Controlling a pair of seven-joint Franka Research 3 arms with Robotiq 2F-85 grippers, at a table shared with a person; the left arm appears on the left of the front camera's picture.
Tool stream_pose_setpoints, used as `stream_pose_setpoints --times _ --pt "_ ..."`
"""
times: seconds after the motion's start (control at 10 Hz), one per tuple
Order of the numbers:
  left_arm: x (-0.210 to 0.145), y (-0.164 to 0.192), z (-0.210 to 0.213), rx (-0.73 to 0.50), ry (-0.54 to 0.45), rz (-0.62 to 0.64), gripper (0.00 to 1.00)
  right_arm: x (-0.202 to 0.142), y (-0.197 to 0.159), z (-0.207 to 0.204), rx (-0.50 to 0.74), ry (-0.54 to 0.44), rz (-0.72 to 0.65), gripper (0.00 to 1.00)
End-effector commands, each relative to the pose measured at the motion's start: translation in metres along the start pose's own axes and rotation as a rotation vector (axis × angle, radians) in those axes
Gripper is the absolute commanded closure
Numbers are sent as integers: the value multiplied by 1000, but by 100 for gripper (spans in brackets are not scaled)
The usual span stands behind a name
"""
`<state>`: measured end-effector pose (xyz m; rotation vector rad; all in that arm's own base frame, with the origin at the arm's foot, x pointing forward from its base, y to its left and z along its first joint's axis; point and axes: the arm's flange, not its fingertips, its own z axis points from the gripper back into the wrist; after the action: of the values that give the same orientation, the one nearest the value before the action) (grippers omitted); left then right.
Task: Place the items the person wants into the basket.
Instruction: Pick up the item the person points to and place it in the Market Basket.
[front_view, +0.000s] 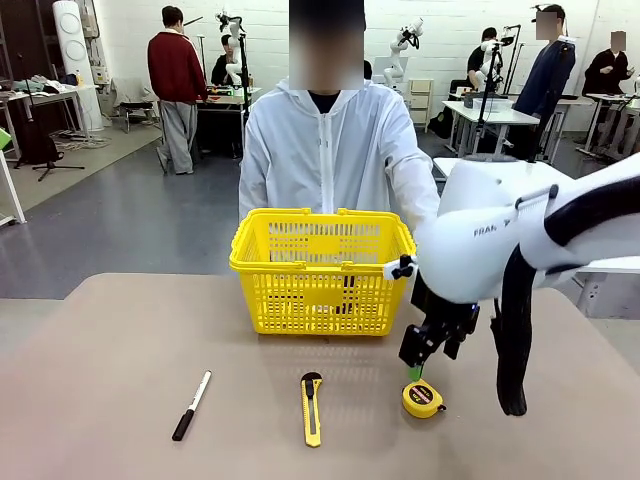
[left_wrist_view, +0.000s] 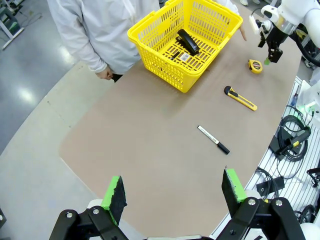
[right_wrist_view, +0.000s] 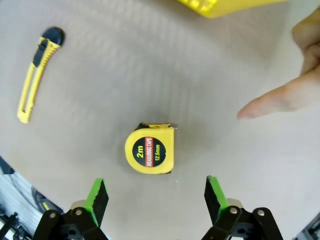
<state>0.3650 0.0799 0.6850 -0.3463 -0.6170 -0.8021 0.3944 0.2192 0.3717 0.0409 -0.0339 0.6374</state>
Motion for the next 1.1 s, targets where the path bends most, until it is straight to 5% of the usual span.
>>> stream_pose_setpoints --times 0.0,1.0 --pt "0 0 1 8 12 11 1 -3 9 -25 -25 -12 -2 0" --pt "0 0 1 8 12 11 1 -2 7 -73 -59 -38 72 0"
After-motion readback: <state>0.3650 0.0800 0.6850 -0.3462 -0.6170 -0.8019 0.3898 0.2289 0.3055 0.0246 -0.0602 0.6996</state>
